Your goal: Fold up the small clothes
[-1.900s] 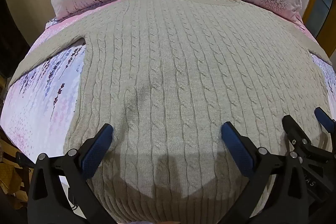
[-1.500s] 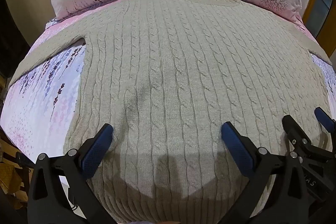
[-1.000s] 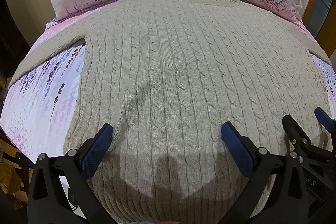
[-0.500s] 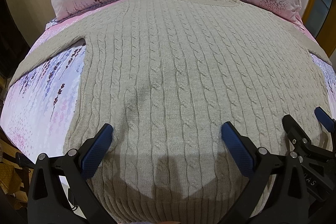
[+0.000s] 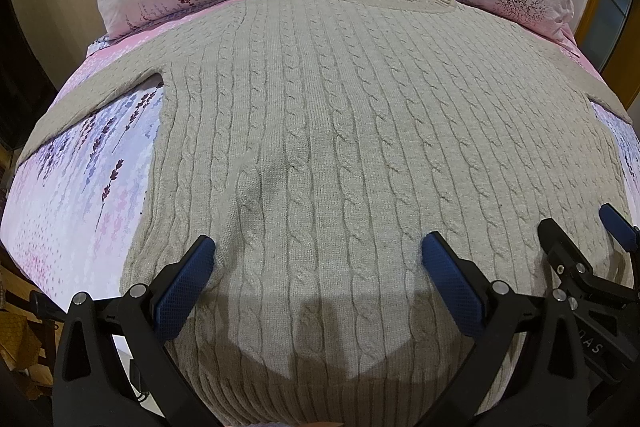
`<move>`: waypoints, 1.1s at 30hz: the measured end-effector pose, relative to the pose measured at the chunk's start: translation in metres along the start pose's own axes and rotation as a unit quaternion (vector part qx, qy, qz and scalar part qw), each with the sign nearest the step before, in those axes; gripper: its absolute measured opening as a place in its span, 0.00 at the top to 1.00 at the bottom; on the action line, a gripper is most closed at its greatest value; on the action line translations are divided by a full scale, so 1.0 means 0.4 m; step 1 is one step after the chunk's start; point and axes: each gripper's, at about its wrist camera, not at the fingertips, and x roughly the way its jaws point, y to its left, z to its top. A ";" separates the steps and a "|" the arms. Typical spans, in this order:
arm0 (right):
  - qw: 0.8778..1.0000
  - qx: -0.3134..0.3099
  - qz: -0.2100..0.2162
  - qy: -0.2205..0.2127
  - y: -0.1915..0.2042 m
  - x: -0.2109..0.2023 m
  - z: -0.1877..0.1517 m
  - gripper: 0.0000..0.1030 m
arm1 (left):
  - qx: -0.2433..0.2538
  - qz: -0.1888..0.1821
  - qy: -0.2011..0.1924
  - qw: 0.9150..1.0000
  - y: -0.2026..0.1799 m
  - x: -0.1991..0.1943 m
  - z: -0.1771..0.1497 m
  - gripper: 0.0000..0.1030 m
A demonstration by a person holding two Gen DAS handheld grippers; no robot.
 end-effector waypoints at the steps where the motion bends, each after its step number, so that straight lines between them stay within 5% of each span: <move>1: 1.000 0.000 0.000 0.000 0.000 0.000 0.000 0.02 | 0.000 0.000 0.000 1.000 0.000 0.000 0.000 0.01; 33: 0.999 -0.038 0.032 0.020 -0.012 0.011 0.026 0.02 | 0.004 0.001 0.001 1.000 -0.005 -0.001 0.005 0.01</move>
